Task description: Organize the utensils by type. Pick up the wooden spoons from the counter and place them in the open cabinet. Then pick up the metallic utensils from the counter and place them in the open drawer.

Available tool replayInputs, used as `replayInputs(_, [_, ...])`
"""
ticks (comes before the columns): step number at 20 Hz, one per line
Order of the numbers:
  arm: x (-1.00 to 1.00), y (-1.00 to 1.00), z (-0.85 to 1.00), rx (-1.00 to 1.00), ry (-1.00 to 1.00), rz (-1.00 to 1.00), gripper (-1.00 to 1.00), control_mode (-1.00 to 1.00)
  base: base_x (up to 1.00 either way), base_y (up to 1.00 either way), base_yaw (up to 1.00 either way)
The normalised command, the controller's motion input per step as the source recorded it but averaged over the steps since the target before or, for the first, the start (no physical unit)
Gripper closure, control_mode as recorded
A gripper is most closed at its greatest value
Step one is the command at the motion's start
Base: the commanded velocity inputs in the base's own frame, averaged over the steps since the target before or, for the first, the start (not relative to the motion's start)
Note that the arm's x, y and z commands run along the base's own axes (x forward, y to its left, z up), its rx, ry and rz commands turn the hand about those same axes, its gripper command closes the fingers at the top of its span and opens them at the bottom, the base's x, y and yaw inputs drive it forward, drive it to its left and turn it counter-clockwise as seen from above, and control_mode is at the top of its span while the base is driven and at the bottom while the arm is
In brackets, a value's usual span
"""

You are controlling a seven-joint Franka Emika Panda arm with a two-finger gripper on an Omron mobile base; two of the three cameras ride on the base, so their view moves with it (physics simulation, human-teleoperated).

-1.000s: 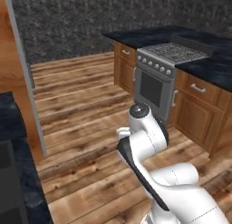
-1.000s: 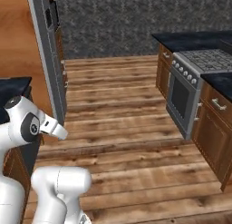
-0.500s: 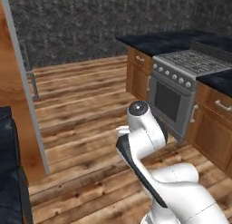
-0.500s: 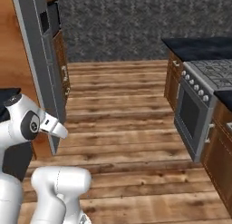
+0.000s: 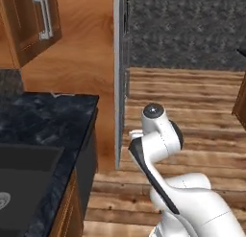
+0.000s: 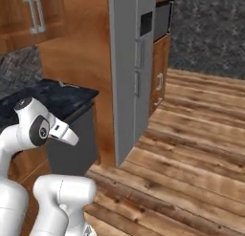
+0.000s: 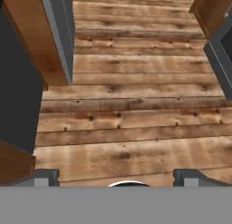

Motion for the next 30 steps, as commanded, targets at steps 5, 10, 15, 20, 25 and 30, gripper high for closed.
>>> replayInputs(5, [0.0,0.0,0.0,0.0,0.0,0.0,-1.0,1.0,0.44,-0.09,0.89])
replayInputs(10, [0.0,0.0,0.0,0.0,0.0,0.0,-1.0,1.0,0.26,-0.34,0.68])
replayInputs(15, [0.0,0.0,0.0,0.0,0.0,0.0,-1.0,1.0,0.25,-0.48,0.54])
replayInputs(20, [0.0,0.0,0.0,0.0,0.0,0.0,-1.0,1.0,0.15,-0.63,0.41])
replayInputs(25, [0.0,0.0,0.0,0.0,0.0,0.0,-1.0,1.0,0.09,-0.84,0.19])
replayInputs(30, [0.0,0.0,0.0,0.0,0.0,0.0,-1.0,1.0,0.2,-0.83,0.12])
